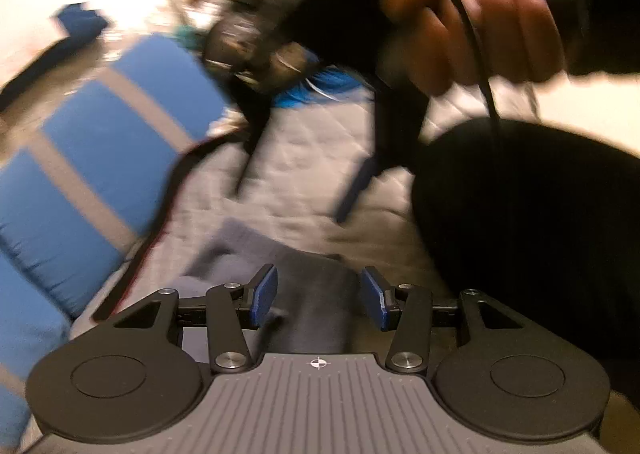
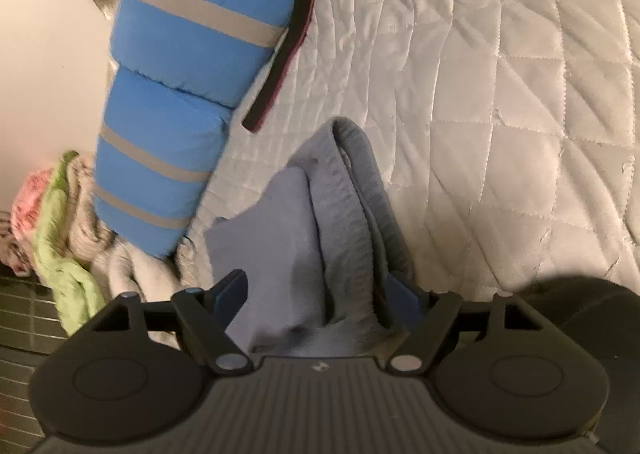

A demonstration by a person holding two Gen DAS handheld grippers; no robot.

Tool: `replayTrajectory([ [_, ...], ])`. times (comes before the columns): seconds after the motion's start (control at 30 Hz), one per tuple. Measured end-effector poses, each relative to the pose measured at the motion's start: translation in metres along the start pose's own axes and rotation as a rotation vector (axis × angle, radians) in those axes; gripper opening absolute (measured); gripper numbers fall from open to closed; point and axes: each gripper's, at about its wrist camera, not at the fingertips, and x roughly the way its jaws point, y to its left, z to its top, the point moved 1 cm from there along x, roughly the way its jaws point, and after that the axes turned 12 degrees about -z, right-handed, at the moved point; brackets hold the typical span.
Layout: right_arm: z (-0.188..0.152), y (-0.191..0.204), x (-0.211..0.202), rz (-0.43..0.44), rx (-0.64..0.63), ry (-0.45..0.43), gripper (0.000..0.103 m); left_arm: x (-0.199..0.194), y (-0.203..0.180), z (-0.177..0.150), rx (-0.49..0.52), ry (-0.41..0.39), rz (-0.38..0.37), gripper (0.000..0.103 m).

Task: Fold clothes
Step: 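Close the right tool on the waistband end while the left tool grasps the pants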

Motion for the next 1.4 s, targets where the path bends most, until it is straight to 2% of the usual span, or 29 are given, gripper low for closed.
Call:
replayTrajectory([
  [0.07,0.002,-0.003,-0.003,0.011,0.008,-0.006,0.087,0.016,-0.008,0.0,0.055,0.052,0.019,0.043],
  [0.1,0.002,-0.004,-0.004,0.016,0.009,-0.005,0.088,0.02,-0.009,-0.001,0.068,0.061,0.041,0.026],
  [0.13,0.003,-0.004,-0.005,0.02,0.009,-0.003,0.088,0.021,-0.008,-0.002,0.071,0.062,0.063,0.017],
  [0.2,0.006,-0.006,-0.003,0.027,0.015,-0.001,0.089,0.017,-0.002,-0.001,0.021,0.044,0.091,0.011],
  [0.4,0.017,-0.012,0.005,0.066,0.047,0.004,0.09,-0.018,0.038,0.001,-0.169,-0.055,0.195,0.009],
  [0.5,0.023,-0.009,0.017,0.118,0.07,0.018,0.09,-0.029,0.057,0.003,-0.238,-0.079,0.214,0.009],
  [0.63,0.035,0.004,0.039,0.193,0.074,0.037,0.091,-0.04,0.061,0.009,-0.265,-0.093,0.234,0.009],
  [0.77,0.052,0.012,0.066,0.207,0.081,0.063,0.093,-0.043,0.062,0.01,-0.269,-0.102,0.236,0.009],
  [0.87,0.062,0.013,0.072,0.189,0.101,0.017,0.092,-0.039,0.063,0.009,-0.271,-0.102,0.241,0.009],
  [0.93,0.065,0.01,0.069,0.182,0.121,-0.015,0.089,-0.039,0.065,0.008,-0.283,-0.102,0.256,0.009],
  [1.03,0.062,0.0,0.06,0.16,0.18,-0.049,0.073,-0.041,0.071,0.007,-0.318,-0.104,0.282,0.009],
  [1.07,0.061,-0.004,0.059,0.154,0.195,-0.049,0.066,-0.041,0.073,0.007,-0.326,-0.108,0.29,0.009],
  [1.13,0.059,-0.01,0.063,0.134,0.22,-0.011,0.062,-0.043,0.076,0.007,-0.339,-0.115,0.302,0.009],
  [1.17,0.059,-0.012,0.066,0.121,0.233,0.006,0.056,-0.044,0.078,0.007,-0.346,-0.118,0.307,0.009],
  [1.27,0.058,-0.014,0.078,0.09,0.232,0.029,0.052,-0.045,0.08,0.007,-0.361,-0.123,0.312,0.009],
  [1.3,0.059,-0.012,0.08,0.087,0.22,0.03,0.047,-0.046,0.08,0.008,-0.363,-0.126,0.311,0.009],
  [1.4,0.062,-0.002,0.084,0.082,0.172,0.019,0.045,-0.048,0.078,0.009,-0.356,-0.133,0.308,0.009],
])
